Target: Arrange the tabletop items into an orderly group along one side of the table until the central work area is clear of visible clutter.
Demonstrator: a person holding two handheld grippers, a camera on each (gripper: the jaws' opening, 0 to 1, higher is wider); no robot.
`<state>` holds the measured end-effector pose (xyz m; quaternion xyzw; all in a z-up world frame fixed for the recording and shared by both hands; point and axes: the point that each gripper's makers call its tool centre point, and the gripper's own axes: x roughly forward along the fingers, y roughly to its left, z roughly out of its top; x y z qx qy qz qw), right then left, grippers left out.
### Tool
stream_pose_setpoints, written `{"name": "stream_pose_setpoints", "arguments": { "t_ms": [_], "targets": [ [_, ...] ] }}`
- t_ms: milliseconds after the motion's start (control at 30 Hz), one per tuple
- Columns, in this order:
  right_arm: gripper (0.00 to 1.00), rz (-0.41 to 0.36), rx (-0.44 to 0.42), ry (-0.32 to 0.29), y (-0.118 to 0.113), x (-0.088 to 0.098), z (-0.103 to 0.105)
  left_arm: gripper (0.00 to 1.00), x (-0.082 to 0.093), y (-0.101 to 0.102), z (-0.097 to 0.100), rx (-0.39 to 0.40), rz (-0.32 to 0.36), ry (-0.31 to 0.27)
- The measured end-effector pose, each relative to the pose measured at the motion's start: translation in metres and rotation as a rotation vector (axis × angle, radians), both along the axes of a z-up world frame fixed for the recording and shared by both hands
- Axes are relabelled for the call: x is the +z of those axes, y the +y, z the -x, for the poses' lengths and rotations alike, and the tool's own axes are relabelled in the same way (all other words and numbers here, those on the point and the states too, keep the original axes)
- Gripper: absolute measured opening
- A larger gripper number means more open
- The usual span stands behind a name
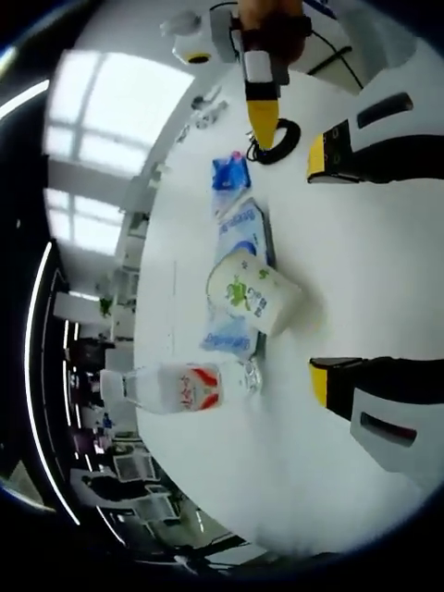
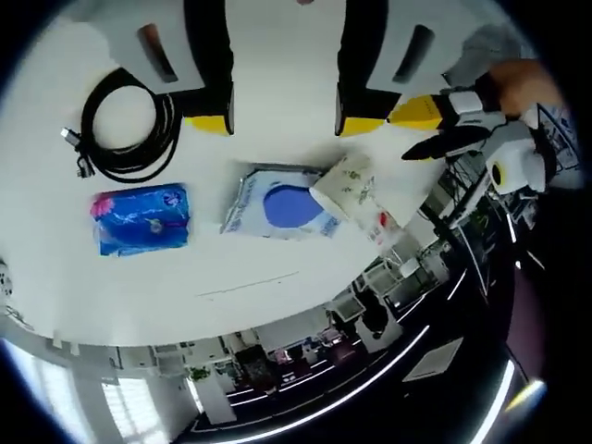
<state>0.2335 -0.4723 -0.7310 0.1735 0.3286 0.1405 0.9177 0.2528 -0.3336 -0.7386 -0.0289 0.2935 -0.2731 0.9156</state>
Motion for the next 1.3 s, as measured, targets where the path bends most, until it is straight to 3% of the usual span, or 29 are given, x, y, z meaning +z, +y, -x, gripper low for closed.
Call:
{"name": "stream_pose_setpoints", "arguments": {
  "t_ms": [200,567,1100,1300],
  "targets": [
    [0.41,-0.034,0.031,0.013,0.019,-0.005,-0.018,0.73,0.003,-0.005,-0.015,-0.034,-0.040,-0.034],
    [0.42,-0.095,0.024,0.014,0.027,-0.005,-0.048,0.72,-0.004,-0.012,-0.038,-0.055,-0.061,-0.034],
    [0.41,-0.207,0.004,0.054,0.046,-0.013,-0.074,0.70,-0.017,-0.017,-0.051,-0.076,-0.102,-0.021],
    [0.41,-0.230,0.008,0.069,0.054,-0.015,-0.079,0.65,-0.020,-0.018,-0.054,-0.093,-0.106,-0.008]
  ]
}}
